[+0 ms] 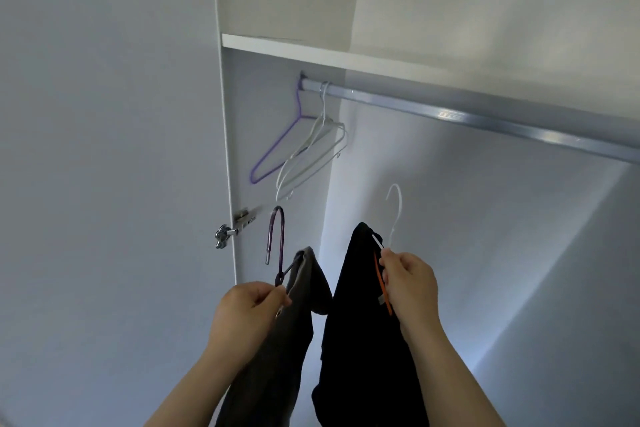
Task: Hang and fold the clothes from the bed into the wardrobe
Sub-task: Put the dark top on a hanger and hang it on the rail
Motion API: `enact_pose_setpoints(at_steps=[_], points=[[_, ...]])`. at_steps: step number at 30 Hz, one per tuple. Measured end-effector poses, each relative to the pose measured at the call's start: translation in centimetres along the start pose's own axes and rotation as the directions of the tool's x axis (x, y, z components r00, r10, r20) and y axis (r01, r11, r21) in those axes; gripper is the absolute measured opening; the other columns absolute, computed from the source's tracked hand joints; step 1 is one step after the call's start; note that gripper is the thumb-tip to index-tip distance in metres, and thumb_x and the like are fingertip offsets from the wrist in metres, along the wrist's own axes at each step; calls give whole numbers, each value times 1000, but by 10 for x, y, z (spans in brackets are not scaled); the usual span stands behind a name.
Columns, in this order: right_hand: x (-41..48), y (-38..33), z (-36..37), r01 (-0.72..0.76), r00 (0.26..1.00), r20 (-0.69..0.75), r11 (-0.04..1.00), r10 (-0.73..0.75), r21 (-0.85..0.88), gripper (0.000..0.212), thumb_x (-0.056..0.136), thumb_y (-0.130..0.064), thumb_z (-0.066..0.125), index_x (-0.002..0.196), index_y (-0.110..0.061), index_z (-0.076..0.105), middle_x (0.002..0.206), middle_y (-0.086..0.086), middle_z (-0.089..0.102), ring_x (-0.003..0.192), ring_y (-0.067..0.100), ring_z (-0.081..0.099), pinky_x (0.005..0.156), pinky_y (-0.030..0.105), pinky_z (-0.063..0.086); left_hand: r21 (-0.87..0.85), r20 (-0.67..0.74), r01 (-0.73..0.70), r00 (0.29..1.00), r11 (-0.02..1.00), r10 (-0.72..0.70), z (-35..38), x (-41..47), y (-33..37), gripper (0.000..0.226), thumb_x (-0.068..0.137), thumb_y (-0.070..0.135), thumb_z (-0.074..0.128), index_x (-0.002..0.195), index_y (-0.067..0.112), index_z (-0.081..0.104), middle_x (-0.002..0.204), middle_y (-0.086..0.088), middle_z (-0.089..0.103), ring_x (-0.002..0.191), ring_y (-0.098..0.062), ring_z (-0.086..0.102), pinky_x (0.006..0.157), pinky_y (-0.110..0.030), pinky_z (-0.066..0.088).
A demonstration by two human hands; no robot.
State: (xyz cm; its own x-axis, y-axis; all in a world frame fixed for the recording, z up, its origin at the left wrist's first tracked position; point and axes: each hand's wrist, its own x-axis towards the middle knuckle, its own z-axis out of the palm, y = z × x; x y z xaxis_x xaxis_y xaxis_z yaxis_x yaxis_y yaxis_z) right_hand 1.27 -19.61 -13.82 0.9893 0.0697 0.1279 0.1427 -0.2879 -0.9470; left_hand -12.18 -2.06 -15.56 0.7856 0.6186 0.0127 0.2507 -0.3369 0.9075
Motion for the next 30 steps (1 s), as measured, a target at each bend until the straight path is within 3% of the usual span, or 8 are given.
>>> enact_pose_setpoints(at_steps=[4,8,15,21,24,30], points=[[32,-4,10,15,1000,-18,1000,-15,-21,35,93,-27,54,64,-12,44,58,3,41,51,15,37,52,27,33,-1,31,-27,999,1000,27,5,34,5,31,91,27,60,63,25,74,45,1,53,43,-9,47,57,-26,44],[65,-12,26,36,998,-45,998,-39,-54,37,92,-27,54,60,-14,42,53,-3,40,41,5,33,44,15,31,12,76,-43,996,999,42,4,69,5,33,93,29,58,64,26,73,45,1,54,43,-10,48,62,-34,52],[121,-35,51,57,994,-89,995,-64,-76,35,93,-26,52,62,-12,44,56,5,41,49,16,37,53,30,32,-6,146,-144,979,990,143,-4,136,18,31,94,27,58,67,23,73,48,0,54,46,-12,49,67,-40,53],[159,-50,69,69,991,-104,992,-80,-104,31,96,-23,50,70,-7,53,66,11,48,59,21,44,59,30,34,-13,194,-178,965,984,177,-5,172,19,32,96,28,55,71,22,73,47,1,53,47,-14,50,69,-42,53],[179,-56,74,84,991,-100,992,-93,-96,29,95,-20,50,69,-7,53,66,12,47,59,20,43,60,31,33,-20,189,-188,964,982,188,-4,186,20,31,96,28,55,72,22,73,47,2,54,46,-10,50,69,-41,53],[221,-62,84,116,987,-96,986,-128,-120,38,94,-17,53,58,-10,47,57,6,48,54,19,44,57,30,33,14,135,-210,969,978,207,4,205,24,29,96,26,56,72,22,73,45,5,55,40,-4,47,56,-28,47]])
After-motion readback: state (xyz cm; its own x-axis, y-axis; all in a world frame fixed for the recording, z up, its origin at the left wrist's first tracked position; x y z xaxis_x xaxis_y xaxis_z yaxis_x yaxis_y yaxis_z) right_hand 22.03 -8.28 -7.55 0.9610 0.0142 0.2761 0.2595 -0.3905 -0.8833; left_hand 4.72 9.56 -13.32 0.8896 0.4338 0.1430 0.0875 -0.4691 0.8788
